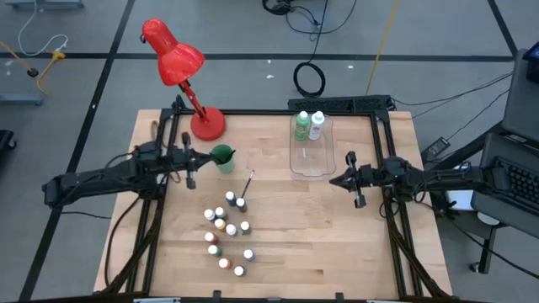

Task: Pick & Place Paint Supplies
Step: Put the small black paint bottle into the transparent bin

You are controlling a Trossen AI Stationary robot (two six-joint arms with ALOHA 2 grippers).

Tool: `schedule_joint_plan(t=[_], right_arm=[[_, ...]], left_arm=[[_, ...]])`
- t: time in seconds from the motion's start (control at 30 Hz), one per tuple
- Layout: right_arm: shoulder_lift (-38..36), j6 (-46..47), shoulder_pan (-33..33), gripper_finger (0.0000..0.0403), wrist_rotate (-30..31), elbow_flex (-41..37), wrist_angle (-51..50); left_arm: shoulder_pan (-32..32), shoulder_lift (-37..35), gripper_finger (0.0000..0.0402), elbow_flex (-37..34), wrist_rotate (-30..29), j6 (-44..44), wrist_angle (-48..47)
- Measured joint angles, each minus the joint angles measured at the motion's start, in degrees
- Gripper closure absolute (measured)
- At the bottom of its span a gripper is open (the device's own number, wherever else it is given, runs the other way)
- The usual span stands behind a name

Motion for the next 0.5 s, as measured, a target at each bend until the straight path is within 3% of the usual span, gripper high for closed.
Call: schedule_joint_plan(t=[0.2,0.3,0.5], right_arm=[[-5.9,-1.0,-1.3,0.0402,-4.1,0.5,-9.0],[-8.1,-2.0,-2.1,0.0402,-4.5,0.5,-9.5],[-10.1,-1.6,-8.4,0.0402,-13.4,0.5,-11.4]], left_arm=[[-0.3,-9.8,0.0401,0.0,0.4,-1.2,-8.4],[-0.3,-10.3,0.0401,0.0,2.1,-1.1,-8.6],[-0.2,-8.2,0.0402,0.0,3.0,0.1,-9.7]])
